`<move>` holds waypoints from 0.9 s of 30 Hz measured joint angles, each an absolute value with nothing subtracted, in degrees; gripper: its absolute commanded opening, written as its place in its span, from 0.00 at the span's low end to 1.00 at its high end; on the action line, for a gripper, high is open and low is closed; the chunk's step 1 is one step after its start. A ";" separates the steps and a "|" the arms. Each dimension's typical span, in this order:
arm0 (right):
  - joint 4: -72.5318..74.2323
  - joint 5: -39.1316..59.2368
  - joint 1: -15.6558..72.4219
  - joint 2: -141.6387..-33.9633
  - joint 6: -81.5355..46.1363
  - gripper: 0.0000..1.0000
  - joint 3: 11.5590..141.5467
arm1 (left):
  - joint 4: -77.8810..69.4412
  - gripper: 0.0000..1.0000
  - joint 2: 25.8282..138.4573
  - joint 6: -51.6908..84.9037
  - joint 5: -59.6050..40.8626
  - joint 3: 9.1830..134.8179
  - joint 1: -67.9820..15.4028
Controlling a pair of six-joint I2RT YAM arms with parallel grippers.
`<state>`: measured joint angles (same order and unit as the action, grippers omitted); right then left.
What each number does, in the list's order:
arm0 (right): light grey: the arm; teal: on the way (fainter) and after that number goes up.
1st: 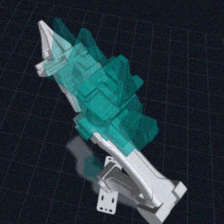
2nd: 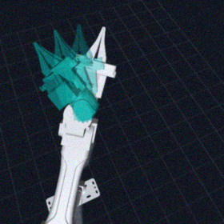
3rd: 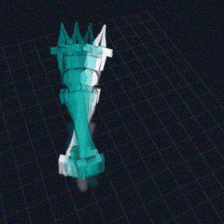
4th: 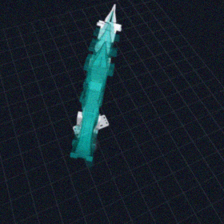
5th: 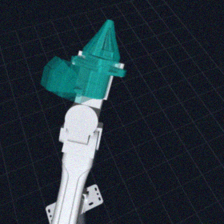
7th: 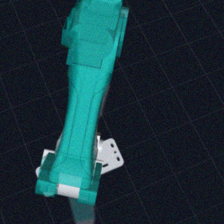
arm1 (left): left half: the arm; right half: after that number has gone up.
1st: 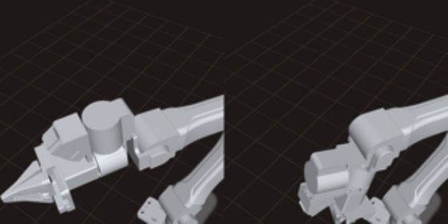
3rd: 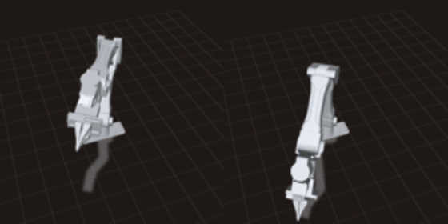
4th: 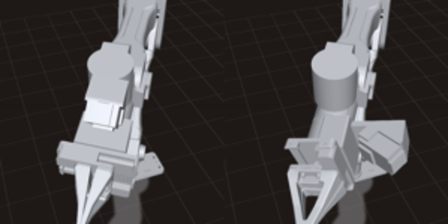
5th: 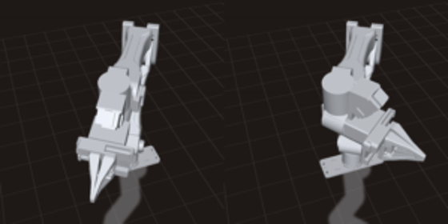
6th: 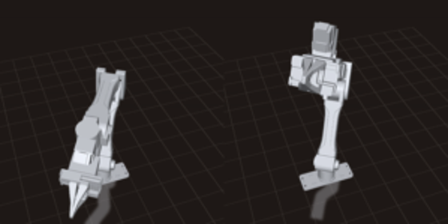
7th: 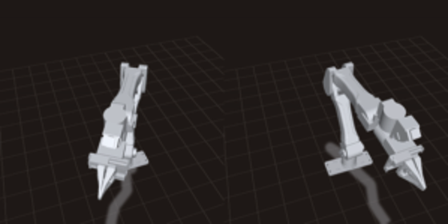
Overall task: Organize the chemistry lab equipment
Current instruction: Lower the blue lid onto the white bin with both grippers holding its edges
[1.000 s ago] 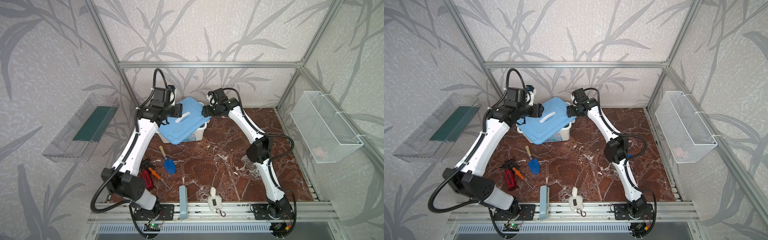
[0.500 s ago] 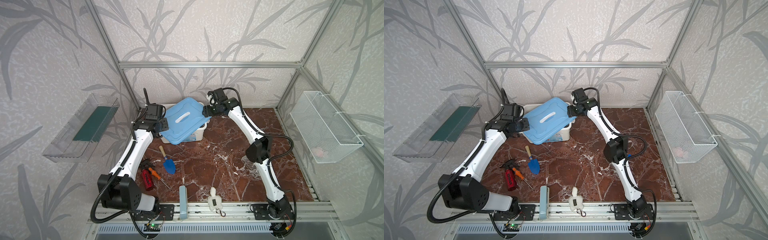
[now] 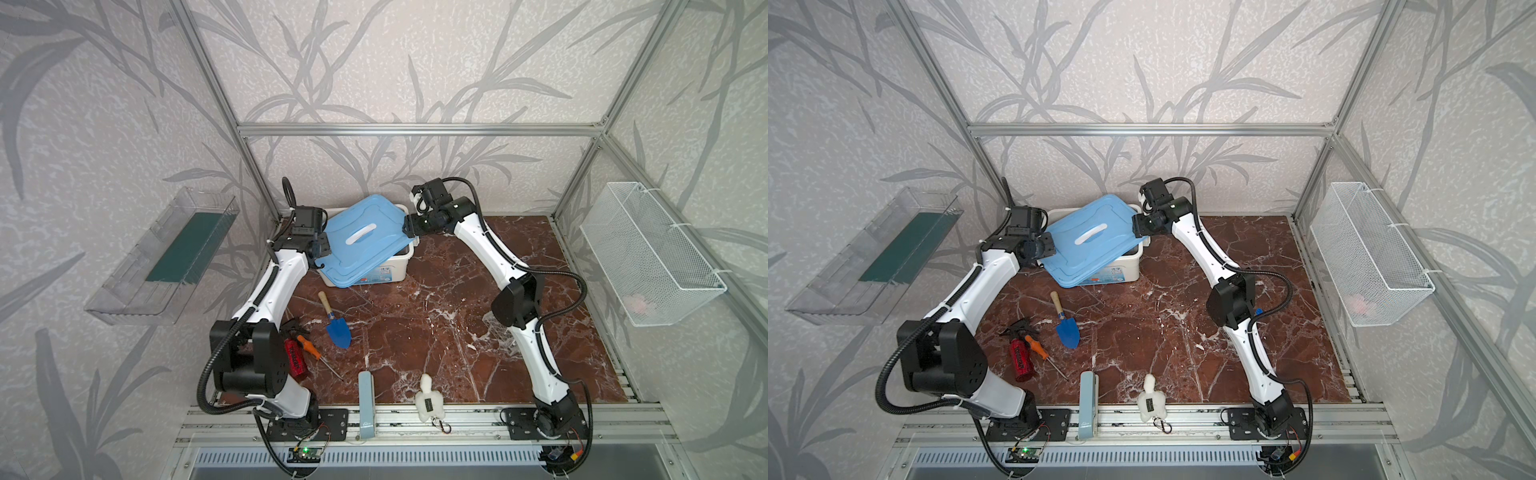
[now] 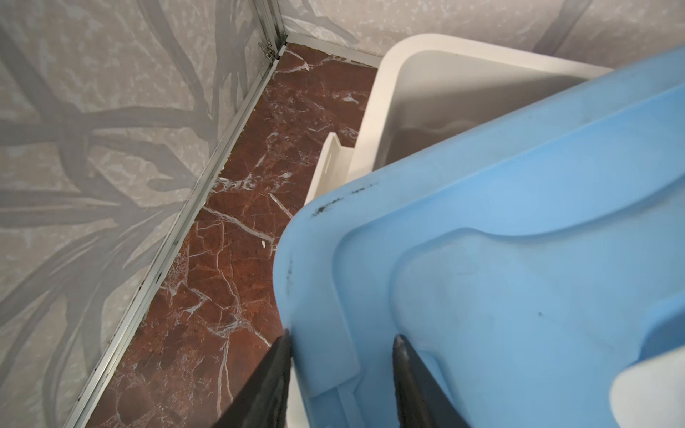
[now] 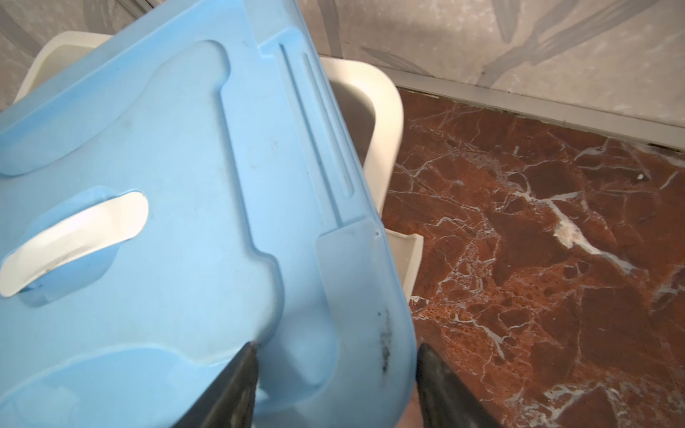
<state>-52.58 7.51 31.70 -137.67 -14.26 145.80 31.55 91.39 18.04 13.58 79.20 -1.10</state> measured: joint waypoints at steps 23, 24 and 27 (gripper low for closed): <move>-49.06 5.56 36.71 -121.62 -14.13 0.61 121.21 | 31.77 0.45 115.59 16.49 7.57 107.83 1.65; -48.45 5.41 36.75 -121.47 -14.28 0.61 120.77 | 32.21 0.45 116.60 16.47 7.29 109.25 1.63; -46.78 4.89 36.69 -121.69 -14.61 0.62 120.70 | 33.43 0.45 118.89 16.47 6.50 112.73 1.63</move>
<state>-46.78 4.89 36.69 -121.69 -14.61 120.70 33.43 118.89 16.47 6.50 112.73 1.63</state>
